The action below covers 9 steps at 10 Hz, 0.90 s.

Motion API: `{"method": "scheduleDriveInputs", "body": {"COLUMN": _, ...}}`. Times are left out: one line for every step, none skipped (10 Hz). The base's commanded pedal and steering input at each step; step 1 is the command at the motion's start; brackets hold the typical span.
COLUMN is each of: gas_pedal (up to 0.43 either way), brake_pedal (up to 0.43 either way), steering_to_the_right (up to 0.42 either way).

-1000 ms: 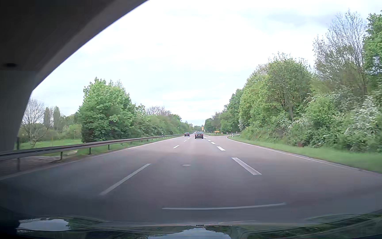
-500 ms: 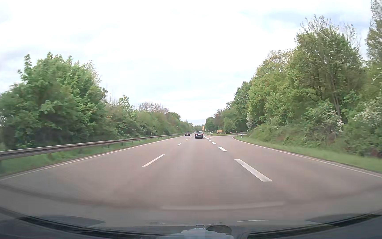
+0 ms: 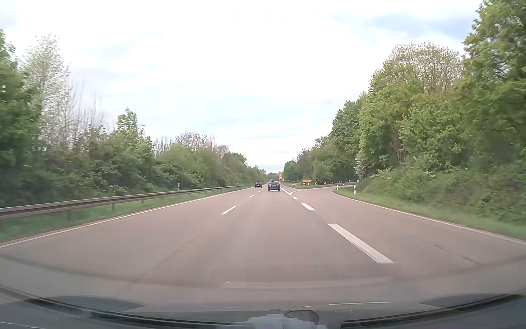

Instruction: Follow the waypoints while adhering to traffic rules and regulations

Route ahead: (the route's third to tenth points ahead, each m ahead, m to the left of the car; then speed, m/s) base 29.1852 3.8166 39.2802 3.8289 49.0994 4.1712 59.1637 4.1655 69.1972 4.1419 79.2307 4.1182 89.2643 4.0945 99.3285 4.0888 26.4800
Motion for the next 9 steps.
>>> {"method": "scheduleDriveInputs", "body": {"gas_pedal": 0.087, "brake_pedal": 0.000, "steering_to_the_right": -0.001}}
{"method": "scheduleDriveInputs", "body": {"gas_pedal": 0.087, "brake_pedal": 0.000, "steering_to_the_right": -0.001}}
{"method": "scheduleDriveInputs", "body": {"gas_pedal": 0.087, "brake_pedal": 0.000, "steering_to_the_right": -0.001}}
{"method": "scheduleDriveInputs", "body": {"gas_pedal": 0.087, "brake_pedal": 0.000, "steering_to_the_right": -0.001}}
{"method": "scheduleDriveInputs", "body": {"gas_pedal": 0.087, "brake_pedal": 0.000, "steering_to_the_right": -0.001}}
{"method": "scheduleDriveInputs", "body": {"gas_pedal": 0.087, "brake_pedal": 0.000, "steering_to_the_right": -0.002}}
{"method": "scheduleDriveInputs", "body": {"gas_pedal": 0.087, "brake_pedal": 0.000, "steering_to_the_right": -0.002}}
{"method": "scheduleDriveInputs", "body": {"gas_pedal": 0.087, "brake_pedal": 0.000, "steering_to_the_right": -0.001}}
{"method": "scheduleDriveInputs", "body": {"gas_pedal": 0.087, "brake_pedal": 0.000, "steering_to_the_right": -0.001}}
